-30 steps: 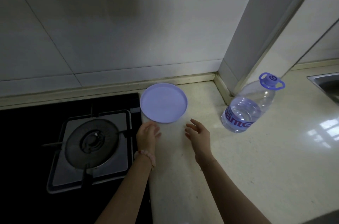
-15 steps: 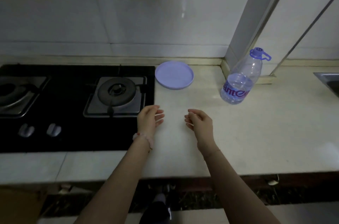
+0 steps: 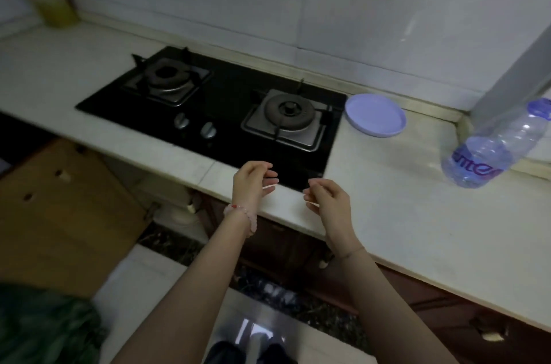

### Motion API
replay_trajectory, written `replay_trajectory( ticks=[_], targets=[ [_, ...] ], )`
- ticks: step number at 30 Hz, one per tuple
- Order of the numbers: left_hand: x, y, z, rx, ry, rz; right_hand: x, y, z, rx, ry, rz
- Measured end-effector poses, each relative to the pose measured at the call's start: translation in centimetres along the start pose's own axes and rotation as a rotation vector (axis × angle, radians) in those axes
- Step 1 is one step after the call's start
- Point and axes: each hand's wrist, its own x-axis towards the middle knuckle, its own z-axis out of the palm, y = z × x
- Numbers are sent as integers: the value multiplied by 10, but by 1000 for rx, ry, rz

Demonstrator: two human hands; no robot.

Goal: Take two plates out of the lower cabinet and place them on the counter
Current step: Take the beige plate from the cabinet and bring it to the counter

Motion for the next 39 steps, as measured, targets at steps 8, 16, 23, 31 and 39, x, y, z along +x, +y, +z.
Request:
replay_trajectory(
  ticks=[8, 16, 23, 31, 39],
  targets=[
    [-12, 5, -115, -108, 266, -2, -37, 23, 101, -50, -230, 57],
    [-20, 3, -245, -196, 404, -26, -80, 59, 203, -62, -321, 99],
    [-14, -16, -318, -202, 482, -89, -110, 93, 268, -74, -384, 139],
    [14, -48, -345, -271, 551, -164, -94, 140, 303, -102, -433, 243],
    [87, -122, -358, -267, 584, -166, -27, 224, 336, -115, -485, 263]
  ],
)
